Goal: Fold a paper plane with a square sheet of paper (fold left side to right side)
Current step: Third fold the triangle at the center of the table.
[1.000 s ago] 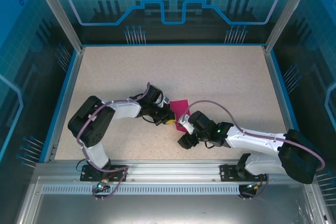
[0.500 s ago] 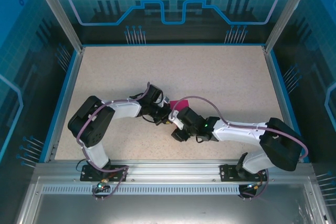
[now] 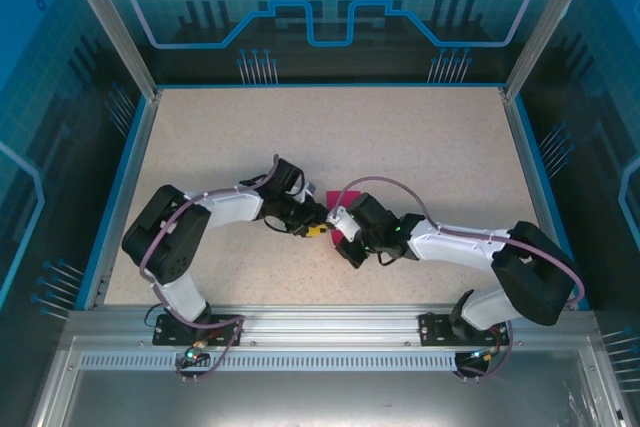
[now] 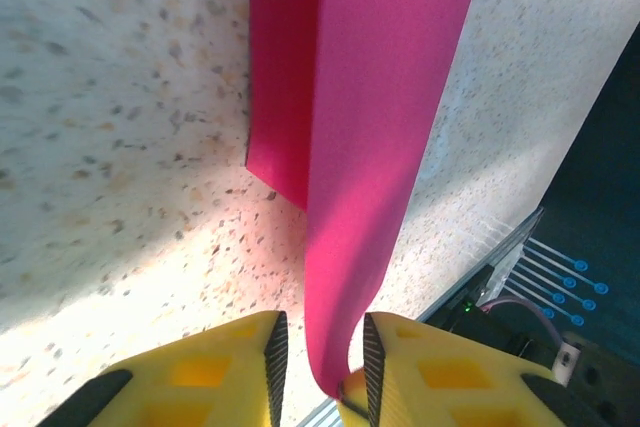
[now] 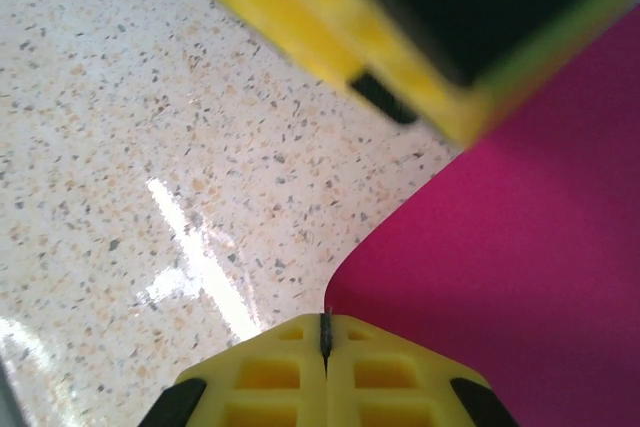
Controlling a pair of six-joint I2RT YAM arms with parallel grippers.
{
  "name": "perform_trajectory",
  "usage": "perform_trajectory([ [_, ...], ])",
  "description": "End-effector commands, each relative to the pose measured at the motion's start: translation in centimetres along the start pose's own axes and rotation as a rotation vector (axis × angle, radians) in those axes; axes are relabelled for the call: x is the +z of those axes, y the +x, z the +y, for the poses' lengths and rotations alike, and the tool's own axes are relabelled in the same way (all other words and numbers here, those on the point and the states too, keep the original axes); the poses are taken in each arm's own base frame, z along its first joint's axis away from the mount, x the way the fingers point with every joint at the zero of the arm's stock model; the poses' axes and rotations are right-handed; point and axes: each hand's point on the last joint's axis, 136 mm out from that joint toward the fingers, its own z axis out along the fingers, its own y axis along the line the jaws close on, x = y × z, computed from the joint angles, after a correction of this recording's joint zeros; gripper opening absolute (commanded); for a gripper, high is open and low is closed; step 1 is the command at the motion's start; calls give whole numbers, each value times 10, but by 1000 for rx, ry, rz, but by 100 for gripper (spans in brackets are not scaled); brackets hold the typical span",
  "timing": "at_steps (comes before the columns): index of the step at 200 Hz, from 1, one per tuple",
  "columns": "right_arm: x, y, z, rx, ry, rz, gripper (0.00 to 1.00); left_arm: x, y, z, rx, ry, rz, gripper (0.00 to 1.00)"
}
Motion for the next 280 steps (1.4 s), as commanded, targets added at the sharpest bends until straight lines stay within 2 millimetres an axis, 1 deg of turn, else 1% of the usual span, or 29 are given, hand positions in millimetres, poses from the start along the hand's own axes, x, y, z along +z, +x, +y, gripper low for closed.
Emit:
perform_trajectory([
  [1, -1, 2, 14, 39, -130, 32, 0, -24, -5, -10, 61, -10, -31, 30],
  [13, 0, 1, 13, 59, -146, 31, 0, -28, -8, -16, 87, -10, -34, 27],
  [29, 0, -2, 11, 79, -150, 27, 0, -24, -13, -25, 106, 6, -19, 21],
  [37, 1, -3, 10, 84, -153, 27, 0, -20, -17, -28, 111, 18, -9, 18],
  [51, 2, -2, 8, 98, -150, 35, 0, -11, -24, -33, 120, 29, 11, 15],
  [77, 5, -2, 6, 119, -149, 41, 0, 8, -37, -40, 140, 30, 42, 14],
  [102, 6, -2, 4, 128, -147, 44, 0, 28, -42, -42, 166, -11, 84, 12],
  [120, 6, -1, 2, 138, -149, 48, 0, 42, -47, -38, 160, -36, 108, 12],
  [145, 6, -2, 1, 157, -163, 47, 0, 58, -52, -24, 143, -82, 130, 10],
  [169, 4, -4, -1, 190, -191, 38, 0, 66, -50, -4, 136, -162, 146, 8],
  [187, 1, -6, -4, 225, -211, 28, 0, 72, -46, 7, 127, -182, 162, 7],
  [208, -1, -4, -15, 265, -197, 37, 0, 74, -42, 19, 116, -208, 171, 7],
  [223, 0, 2, -25, 296, -166, 63, 0, 75, -40, 25, 112, -217, 176, 6],
  [259, 2, 13, -46, 368, -108, 96, 0, 76, -37, 28, 109, -222, 182, 6],
  [280, 2, 14, -58, 410, -77, 97, 0, 76, -37, 27, 113, -220, 181, 6],
])
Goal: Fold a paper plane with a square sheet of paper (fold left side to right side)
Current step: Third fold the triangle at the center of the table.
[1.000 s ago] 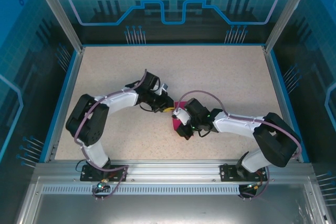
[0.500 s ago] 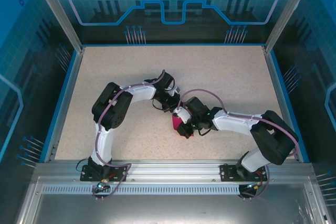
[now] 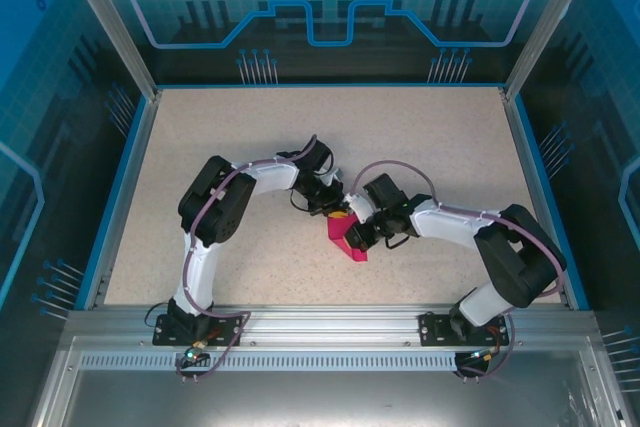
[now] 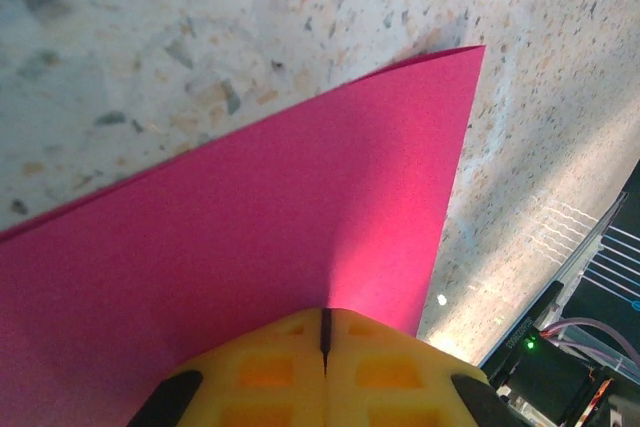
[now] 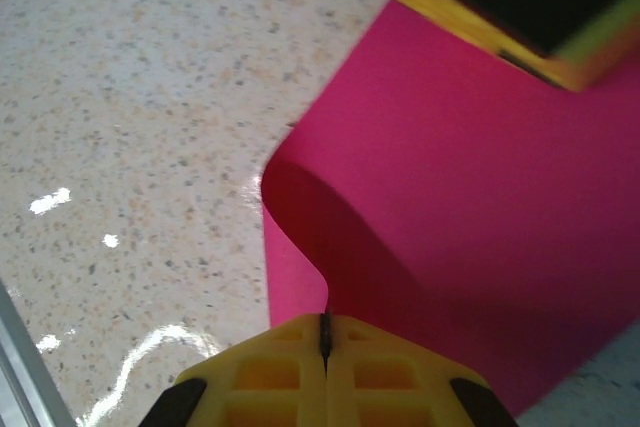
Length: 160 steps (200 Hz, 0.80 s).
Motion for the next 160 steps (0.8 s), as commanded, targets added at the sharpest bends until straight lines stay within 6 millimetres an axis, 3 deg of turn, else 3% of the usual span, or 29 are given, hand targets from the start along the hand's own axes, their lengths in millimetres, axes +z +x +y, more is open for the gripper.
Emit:
perform_trajectory([
  [1, -3, -2, -14, 72, 37, 13, 0, 16, 22, 37, -63, -112, 67, 6],
  [86, -7, -14, -40, 123, 113, 10, 0, 16, 24, 38, -63, -115, 70, 5],
  [160, -3, -13, -45, 133, 127, 27, 0, 16, 24, 38, -63, -115, 69, 5],
])
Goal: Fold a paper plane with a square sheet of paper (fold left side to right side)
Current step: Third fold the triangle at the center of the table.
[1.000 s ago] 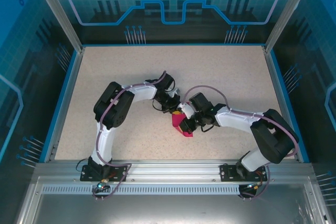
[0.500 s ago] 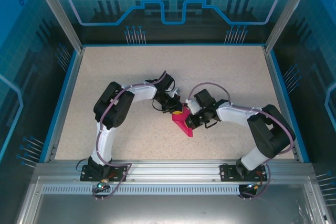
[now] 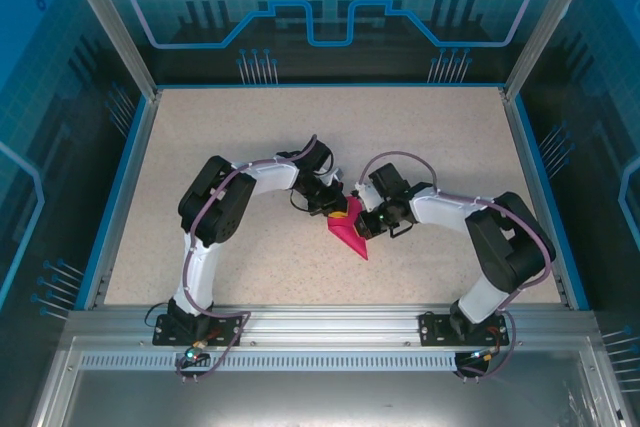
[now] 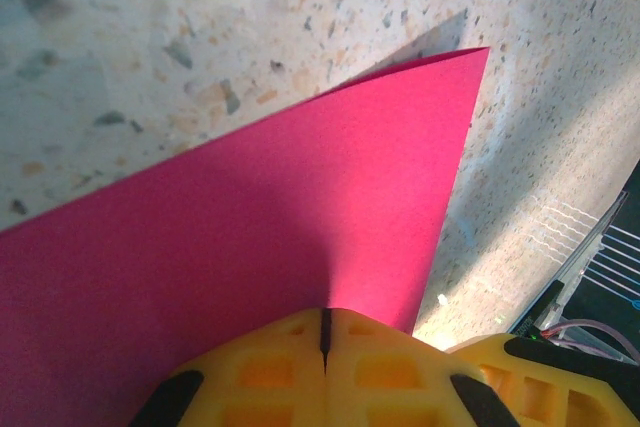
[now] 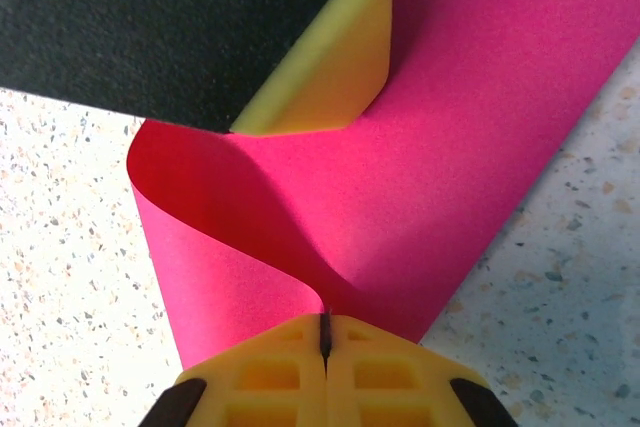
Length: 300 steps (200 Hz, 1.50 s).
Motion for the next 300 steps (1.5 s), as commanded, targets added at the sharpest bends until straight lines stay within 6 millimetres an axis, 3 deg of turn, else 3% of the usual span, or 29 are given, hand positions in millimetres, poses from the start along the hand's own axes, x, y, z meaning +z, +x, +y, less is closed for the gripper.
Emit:
perform_trajectory([
  [1, -1, -3, -7, 26, 18, 9, 0, 16, 24, 38, -64, -115, 70, 5],
  [126, 5, -2, -13, 40, 37, 29, 0, 17, 26, 40, -67, -116, 70, 6],
  [201, 7, 11, -13, 50, 25, 68, 0, 8, 23, 30, -39, -105, 51, 10],
  [300, 4, 12, -10, 61, 14, 46, 0, 13, 25, 38, -54, -120, 56, 10],
])
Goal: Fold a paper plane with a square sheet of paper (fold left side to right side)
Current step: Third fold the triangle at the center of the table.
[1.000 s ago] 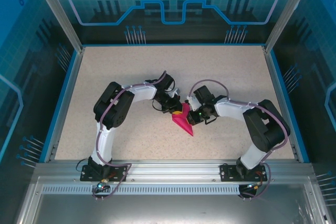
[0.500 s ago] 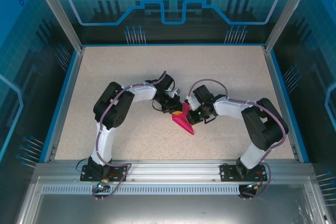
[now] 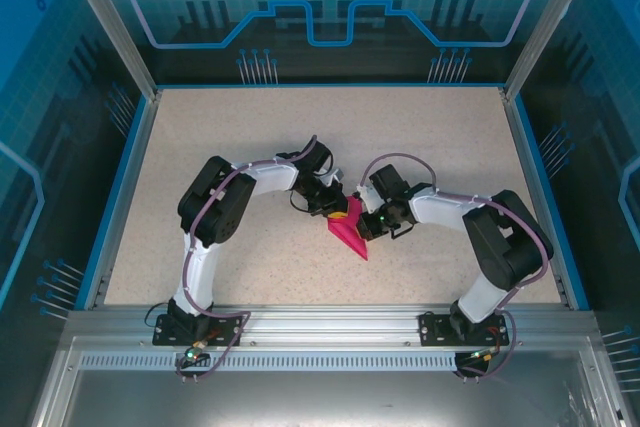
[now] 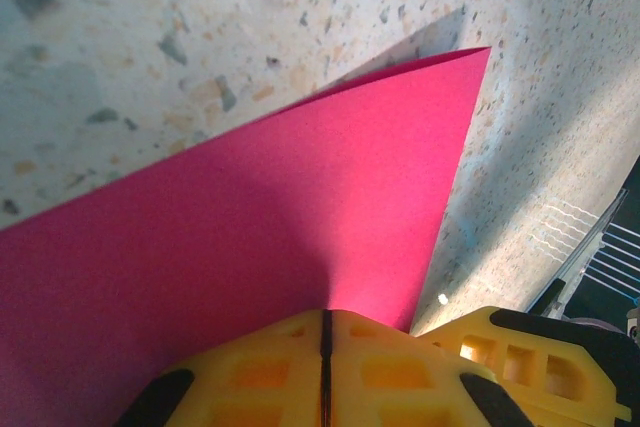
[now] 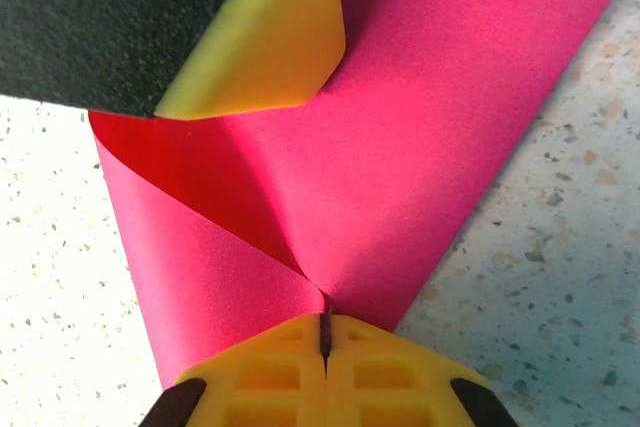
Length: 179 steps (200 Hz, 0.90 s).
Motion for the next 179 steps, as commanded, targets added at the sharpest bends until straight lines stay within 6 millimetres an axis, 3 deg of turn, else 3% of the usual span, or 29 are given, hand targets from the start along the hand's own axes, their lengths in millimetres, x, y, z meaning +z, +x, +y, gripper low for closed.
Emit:
perform_trajectory([
  [1, 0, 5, -3, 31, -6, 21, 0, 12, 25, 37, -64, -123, 62, 10],
  [97, -4, -10, 0, 15, -5, -2, 0, 11, 24, 36, -62, -119, 57, 10],
  [179, 2, 0, -7, 24, 20, 41, 0, 9, 25, 34, -58, -117, 56, 10],
])
